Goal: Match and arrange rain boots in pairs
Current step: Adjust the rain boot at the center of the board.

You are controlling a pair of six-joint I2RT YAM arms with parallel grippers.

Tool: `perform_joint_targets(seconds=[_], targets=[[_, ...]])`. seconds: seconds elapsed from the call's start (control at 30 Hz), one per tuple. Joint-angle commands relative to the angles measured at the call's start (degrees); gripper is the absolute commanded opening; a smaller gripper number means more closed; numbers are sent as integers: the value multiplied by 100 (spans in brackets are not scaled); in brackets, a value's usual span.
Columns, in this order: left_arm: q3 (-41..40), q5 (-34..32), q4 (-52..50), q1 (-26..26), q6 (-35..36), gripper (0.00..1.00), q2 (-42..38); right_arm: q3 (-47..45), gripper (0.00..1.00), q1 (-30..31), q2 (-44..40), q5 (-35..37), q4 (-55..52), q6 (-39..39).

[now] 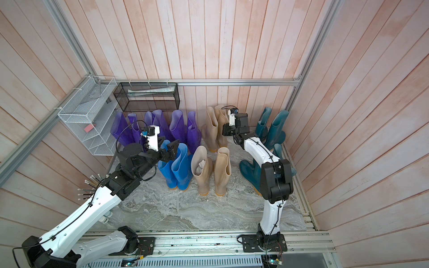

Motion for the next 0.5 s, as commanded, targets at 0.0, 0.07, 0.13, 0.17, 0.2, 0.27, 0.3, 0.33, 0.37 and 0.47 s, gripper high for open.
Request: perform_joint_targets(seconds=[0.0,0.07,0.13,0.17,0.2,0.27,0.3,0.33,0.37,0.47], targets=[[144,117,-1,24,-193,84,-30,-170,0,75,-324,-278,348,207],[124,144,2,20,-178,84,-62,-365,0,131,-477,-250,361,235],[134,147,-4,24,-147,84,-92,-556,0,184,-682,-166,484,260],[135,146,-4,26,-127,84,-102,-633,0,185,-760,-127,533,278],[132,157,-3,19,-118,84,-109,-662,0,190,-787,-141,519,305],[118,209,3,23,-115,84,-129,-593,0,197,-796,-155,346,314],[95,227,16,24,-130,84,-142,-611,0,214,-827,-164,349,311],[65,254,43,19,-143,84,-149,-677,0,228,-856,-150,414,348],[28,263,85,16,-142,84,-164,-734,0,232,-855,-179,481,381],[-22,278,140,23,-127,85,-175,-683,4,234,-787,-182,278,379]])
